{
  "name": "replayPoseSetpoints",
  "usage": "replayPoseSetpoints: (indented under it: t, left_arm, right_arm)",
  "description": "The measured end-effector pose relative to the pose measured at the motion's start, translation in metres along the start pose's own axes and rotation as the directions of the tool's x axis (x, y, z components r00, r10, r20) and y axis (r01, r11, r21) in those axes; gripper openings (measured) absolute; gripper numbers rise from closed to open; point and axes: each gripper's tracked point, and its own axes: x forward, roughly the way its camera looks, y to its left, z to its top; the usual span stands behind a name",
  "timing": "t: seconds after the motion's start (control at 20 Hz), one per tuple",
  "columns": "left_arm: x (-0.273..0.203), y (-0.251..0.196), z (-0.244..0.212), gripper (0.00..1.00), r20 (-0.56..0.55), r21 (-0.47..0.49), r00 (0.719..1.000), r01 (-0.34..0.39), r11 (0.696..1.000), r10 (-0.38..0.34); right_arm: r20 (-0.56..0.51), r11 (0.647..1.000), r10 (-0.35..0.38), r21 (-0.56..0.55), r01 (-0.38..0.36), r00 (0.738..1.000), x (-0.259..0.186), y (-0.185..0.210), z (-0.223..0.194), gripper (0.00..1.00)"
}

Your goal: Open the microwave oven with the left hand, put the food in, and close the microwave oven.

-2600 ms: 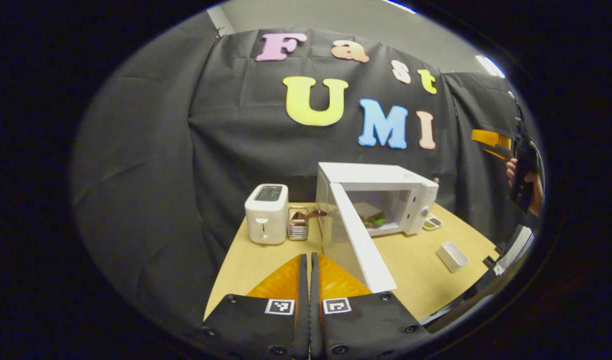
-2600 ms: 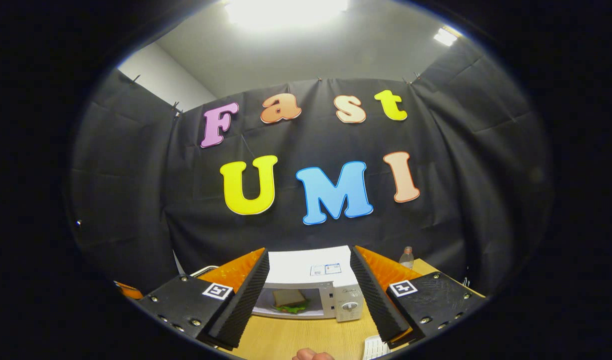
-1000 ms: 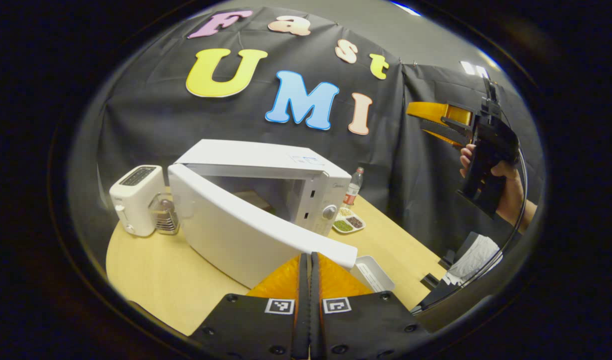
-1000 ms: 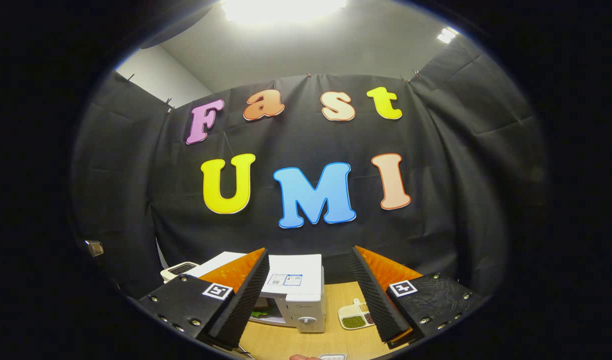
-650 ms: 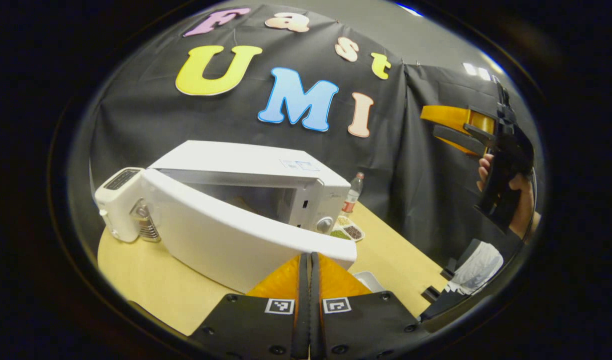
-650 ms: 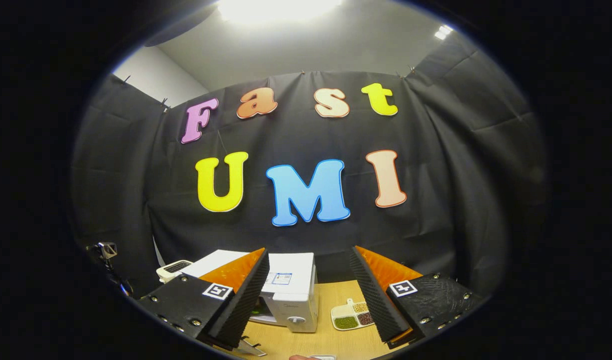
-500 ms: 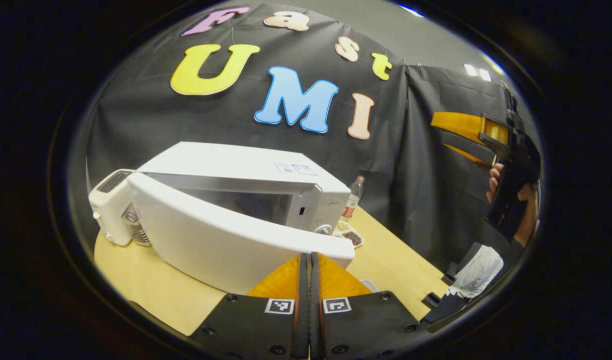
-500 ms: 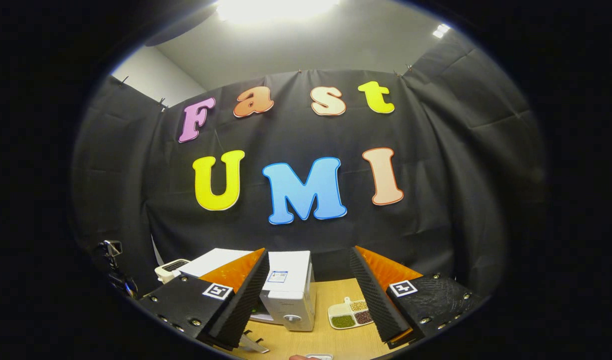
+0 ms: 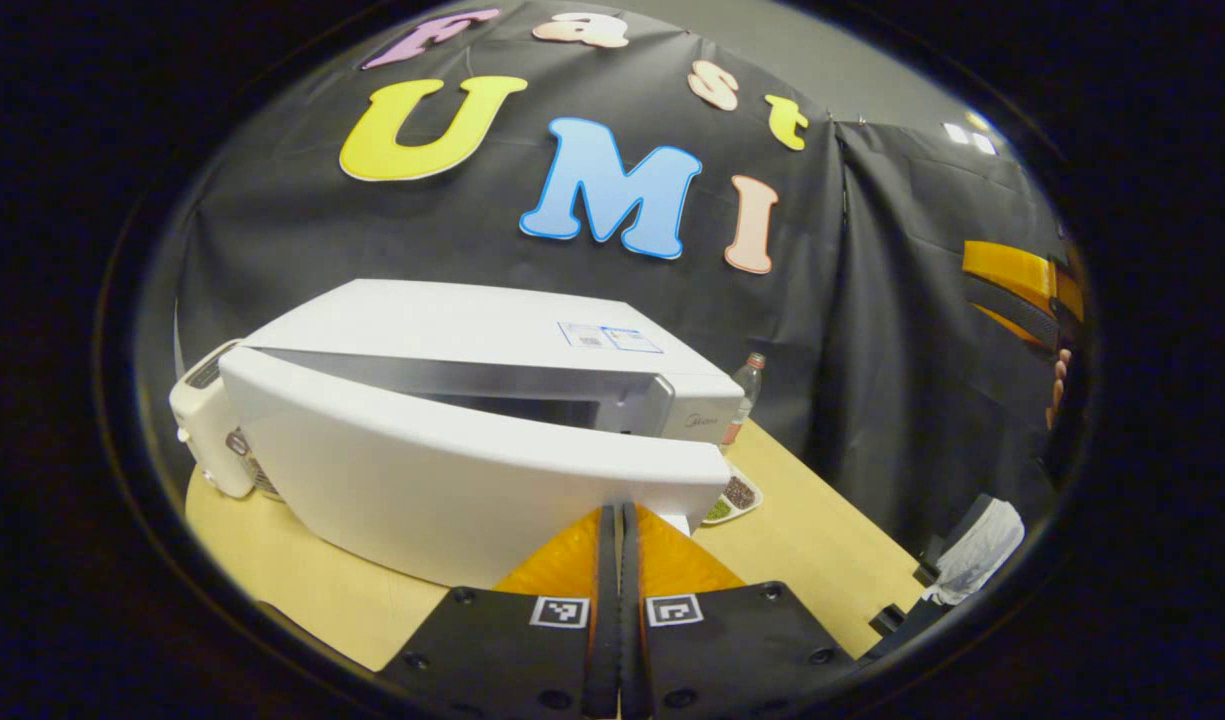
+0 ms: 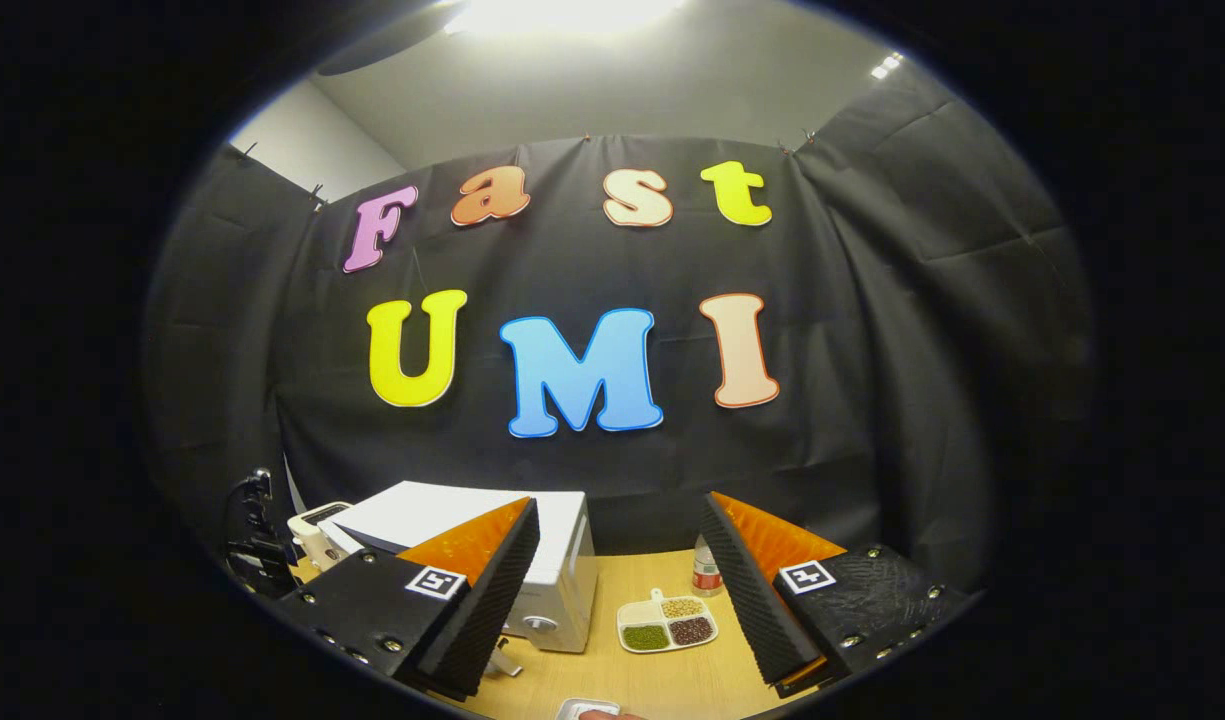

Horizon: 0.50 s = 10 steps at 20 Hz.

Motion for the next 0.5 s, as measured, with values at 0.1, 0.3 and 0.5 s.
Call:
replayPoseSetpoints:
  t: [0.1, 0.3, 0.5]
  left_arm:
    - [0.011, 0.001, 0.007, 0.07, 0.008, -0.015, 1.0, -0.005, 1.0, 0.006]
    - [0.034, 0.003, 0.015, 0.07, 0.029, -0.052, 0.999, -0.026, 0.998, 0.027]
    - [0.056, 0.011, 0.026, 0.07, 0.042, -0.072, 0.997, -0.055, 0.996, 0.058]
  right_arm:
    - [-0.002, 1.0, -0.009, 0.006, 0.009, 1.0, -0.002, -0.009, -0.002, 0.98]
    - [-0.005, 1.0, -0.023, 0.004, 0.023, 1.0, -0.003, -0.026, -0.002, 0.98]
    - [-0.003, 0.999, -0.038, -0.013, 0.038, 0.999, -0.003, -0.037, -0.006, 0.98]
